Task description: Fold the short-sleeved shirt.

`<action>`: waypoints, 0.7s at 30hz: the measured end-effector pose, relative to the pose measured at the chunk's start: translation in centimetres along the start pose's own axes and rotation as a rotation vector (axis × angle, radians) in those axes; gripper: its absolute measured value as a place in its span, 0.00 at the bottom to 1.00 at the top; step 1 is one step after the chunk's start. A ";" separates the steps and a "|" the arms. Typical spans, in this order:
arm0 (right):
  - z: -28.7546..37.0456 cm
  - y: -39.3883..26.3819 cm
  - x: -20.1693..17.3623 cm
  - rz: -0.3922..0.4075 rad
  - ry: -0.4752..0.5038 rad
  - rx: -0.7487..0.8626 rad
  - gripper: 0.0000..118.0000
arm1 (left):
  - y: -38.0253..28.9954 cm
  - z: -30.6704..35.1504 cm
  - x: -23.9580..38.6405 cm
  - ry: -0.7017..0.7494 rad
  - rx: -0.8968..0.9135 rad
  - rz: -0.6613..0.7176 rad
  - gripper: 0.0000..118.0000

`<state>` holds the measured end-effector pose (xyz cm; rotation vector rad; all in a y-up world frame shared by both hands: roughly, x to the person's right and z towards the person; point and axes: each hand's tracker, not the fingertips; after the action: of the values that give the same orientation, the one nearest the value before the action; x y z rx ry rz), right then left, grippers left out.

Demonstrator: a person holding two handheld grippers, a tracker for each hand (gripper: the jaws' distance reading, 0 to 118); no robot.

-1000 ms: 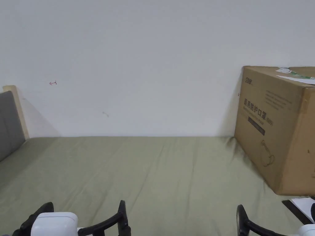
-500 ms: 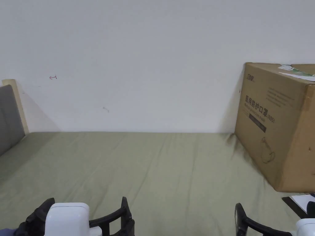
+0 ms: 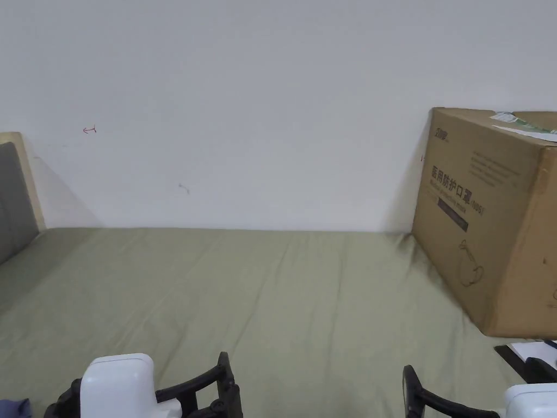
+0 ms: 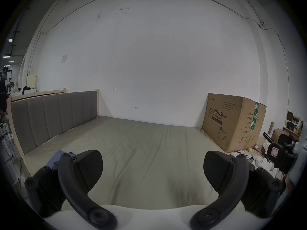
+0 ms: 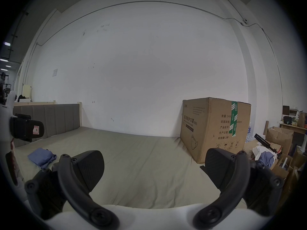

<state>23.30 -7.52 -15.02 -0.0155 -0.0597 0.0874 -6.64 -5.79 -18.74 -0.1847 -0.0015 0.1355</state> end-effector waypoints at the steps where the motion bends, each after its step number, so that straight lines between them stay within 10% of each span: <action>1: -0.1 0.0 -0.1 0.000 0.003 -0.004 1.00 | 0.0 0.0 0.0 -0.001 -0.010 0.004 1.00; 21: -0.5 -0.5 -0.8 -0.001 0.031 -0.041 1.00 | -0.6 -0.7 -0.1 0.043 -0.051 0.003 1.00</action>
<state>22.61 -8.13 -15.60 -0.0581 -0.0304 0.0845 -6.68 -6.55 -19.27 -0.2387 0.0377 0.1348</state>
